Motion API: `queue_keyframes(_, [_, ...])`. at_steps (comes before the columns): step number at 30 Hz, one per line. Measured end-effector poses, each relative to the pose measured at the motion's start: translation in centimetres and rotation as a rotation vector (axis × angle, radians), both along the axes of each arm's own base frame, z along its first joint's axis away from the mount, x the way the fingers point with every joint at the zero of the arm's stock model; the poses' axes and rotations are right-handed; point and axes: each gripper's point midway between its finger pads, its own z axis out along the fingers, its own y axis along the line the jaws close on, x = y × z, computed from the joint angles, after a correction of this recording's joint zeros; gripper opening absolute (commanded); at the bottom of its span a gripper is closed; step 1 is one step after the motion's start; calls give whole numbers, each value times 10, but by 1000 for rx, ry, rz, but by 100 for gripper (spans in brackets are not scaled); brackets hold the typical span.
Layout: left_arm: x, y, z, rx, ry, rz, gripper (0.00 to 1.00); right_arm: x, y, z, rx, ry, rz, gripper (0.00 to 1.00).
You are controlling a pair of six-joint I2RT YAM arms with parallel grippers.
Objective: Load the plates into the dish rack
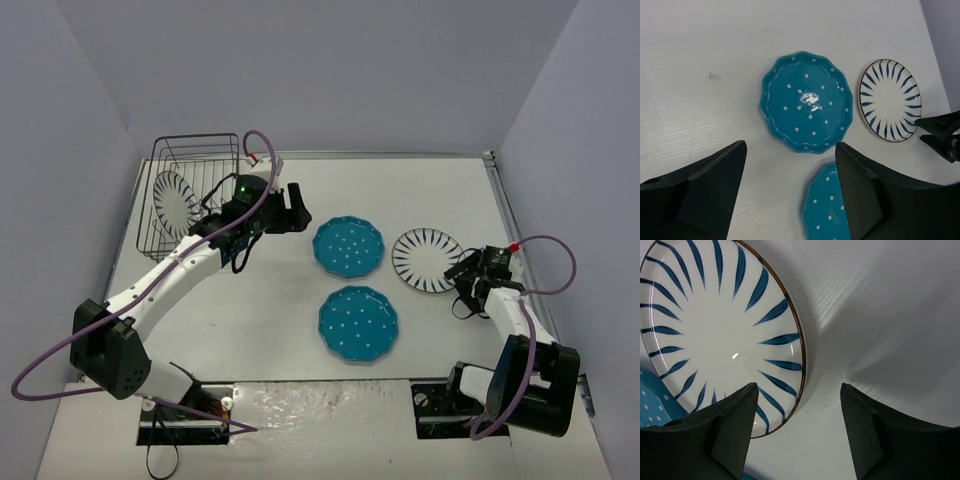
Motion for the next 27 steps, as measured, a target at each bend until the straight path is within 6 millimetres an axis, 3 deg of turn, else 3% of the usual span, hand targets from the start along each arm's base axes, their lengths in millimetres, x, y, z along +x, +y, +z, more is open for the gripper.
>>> queue_keyframes(9, [1, -3, -4, 3, 5, -4, 68, 2, 4, -10, 37, -32, -3, 53])
queue_keyframes(11, [1, -4, -4, 3, 5, -7, 68, 3, 4, -11, 38, -38, -5, 45])
queue_keyframes(21, [0, -8, -5, 2, 4, -15, 68, 8, 5, -13, 57, -75, -11, 43])
queue_keyframes(27, [-2, -12, -8, 5, 10, -26, 68, 9, 6, -14, 61, -90, -10, 32])
